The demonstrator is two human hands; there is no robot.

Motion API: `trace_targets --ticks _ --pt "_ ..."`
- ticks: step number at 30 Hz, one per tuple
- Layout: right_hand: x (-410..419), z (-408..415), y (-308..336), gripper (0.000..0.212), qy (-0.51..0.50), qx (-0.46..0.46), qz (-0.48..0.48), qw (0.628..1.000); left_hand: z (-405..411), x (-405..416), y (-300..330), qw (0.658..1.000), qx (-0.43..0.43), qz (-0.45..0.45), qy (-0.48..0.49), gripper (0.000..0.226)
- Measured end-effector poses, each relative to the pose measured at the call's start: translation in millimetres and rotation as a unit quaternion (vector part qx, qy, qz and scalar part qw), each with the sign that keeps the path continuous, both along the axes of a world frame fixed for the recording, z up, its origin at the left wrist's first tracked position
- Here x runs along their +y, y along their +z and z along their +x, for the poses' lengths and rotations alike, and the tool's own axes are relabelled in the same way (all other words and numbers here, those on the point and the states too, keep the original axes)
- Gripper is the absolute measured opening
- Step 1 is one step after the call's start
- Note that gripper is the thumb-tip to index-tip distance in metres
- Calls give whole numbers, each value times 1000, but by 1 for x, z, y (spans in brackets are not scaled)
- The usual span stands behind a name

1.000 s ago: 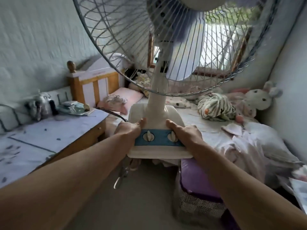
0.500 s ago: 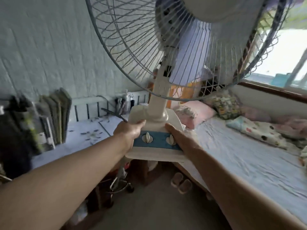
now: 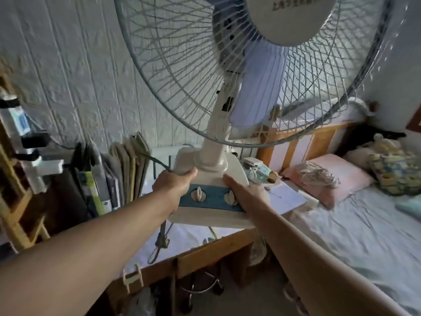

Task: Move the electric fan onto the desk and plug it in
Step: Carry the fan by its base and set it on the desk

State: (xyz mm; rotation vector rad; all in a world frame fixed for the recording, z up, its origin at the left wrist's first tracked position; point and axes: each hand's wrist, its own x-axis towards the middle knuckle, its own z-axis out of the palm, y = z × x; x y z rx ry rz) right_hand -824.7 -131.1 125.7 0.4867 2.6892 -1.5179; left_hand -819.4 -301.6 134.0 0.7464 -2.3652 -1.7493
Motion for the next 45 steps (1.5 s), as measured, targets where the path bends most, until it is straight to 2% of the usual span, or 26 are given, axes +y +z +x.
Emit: trace_targets --ticks 10,17,22,25,31,39,45 --pt "-52 -115 -31 80 31 -13 2 999 -93 -40 -15 998 -12 -24 49 89" --pt "-51 -185 -65 74 75 -14 30 997 -150 -35 -54 993 -45 -21 105 92" --pt "-43 -225 -92 65 97 -17 33 995 -184 -25 -82 989 -62 -28 128 85" --pt "-38 -239 -106 61 110 -26 39 993 -196 -19 -96 988 -72 -27 132 79" --pt "-24 -251 -136 63 98 -53 38 993 -210 -5 -131 986 -101 -23 128 81" --pt "13 -264 -167 53 100 -67 75 990 -225 31 -172 985 -114 -6 129 76" --pt "51 -281 -198 50 107 -67 103 987 -237 71 -209 981 -140 4 138 87"
